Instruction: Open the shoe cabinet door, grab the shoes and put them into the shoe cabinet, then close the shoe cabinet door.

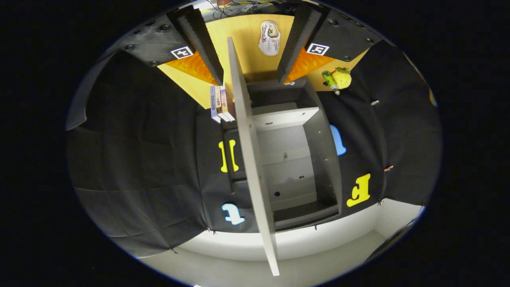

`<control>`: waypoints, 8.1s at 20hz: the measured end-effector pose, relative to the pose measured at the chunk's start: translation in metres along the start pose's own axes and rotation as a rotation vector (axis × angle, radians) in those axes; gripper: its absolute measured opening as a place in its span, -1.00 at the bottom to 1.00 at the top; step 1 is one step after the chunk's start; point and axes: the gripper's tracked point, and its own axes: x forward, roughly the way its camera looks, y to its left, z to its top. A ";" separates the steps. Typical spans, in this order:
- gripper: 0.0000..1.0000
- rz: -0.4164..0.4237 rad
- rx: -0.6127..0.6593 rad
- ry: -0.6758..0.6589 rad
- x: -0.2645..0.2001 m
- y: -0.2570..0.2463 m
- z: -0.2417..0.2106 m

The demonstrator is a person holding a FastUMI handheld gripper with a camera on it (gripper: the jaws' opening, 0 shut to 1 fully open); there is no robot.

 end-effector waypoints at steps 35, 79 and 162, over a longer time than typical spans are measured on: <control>0.09 0.056 0.037 0.605 0.165 0.078 -0.362; -0.90 0.078 -0.098 0.173 0.229 0.102 -0.099; 0.96 -0.171 -0.163 -0.183 0.021 0.034 0.155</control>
